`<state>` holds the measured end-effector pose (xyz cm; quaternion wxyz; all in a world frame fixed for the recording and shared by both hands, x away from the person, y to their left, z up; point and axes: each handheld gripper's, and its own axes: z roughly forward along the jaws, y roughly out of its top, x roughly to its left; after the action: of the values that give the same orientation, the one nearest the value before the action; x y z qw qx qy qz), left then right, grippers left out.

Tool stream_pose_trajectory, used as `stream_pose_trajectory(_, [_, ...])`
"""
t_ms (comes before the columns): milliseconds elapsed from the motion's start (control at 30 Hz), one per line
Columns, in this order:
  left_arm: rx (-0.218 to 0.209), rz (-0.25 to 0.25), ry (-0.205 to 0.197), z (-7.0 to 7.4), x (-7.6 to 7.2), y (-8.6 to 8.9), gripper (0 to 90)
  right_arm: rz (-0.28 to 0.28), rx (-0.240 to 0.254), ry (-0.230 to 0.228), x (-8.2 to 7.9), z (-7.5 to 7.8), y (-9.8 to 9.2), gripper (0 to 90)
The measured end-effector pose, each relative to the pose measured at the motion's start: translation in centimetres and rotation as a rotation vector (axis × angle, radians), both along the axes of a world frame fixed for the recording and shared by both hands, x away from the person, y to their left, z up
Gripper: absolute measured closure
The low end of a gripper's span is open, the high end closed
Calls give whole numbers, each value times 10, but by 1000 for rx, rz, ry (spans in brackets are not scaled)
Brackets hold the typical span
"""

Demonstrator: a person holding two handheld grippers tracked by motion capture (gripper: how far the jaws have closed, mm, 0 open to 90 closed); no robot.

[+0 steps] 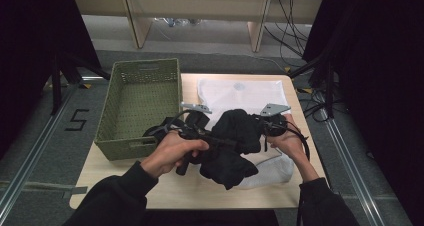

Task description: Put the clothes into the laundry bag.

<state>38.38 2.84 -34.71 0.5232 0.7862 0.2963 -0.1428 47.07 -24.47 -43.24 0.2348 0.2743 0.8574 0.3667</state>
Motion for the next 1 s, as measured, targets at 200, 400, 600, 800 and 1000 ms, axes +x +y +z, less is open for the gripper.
stream_pose_trajectory(200, [82,-1,56,-48,13,-20,751,-2,6,0,-1,3,-2,900])
stream_pose_trajectory(400, [180,-8,17,-78,29,-40,745,-7,10,1,-2,4,-1,900])
stream_pose_trajectory(600, [202,8,76,-96,46,-52,737,5,19,6,-3,7,0,900])
stream_pose_trajectory(800, [271,104,52,-109,62,-55,615,20,11,0,-5,8,3,900])
stream_pose_trajectory(1000, [238,152,66,-100,63,-50,358,27,6,-10,-4,5,3,900])
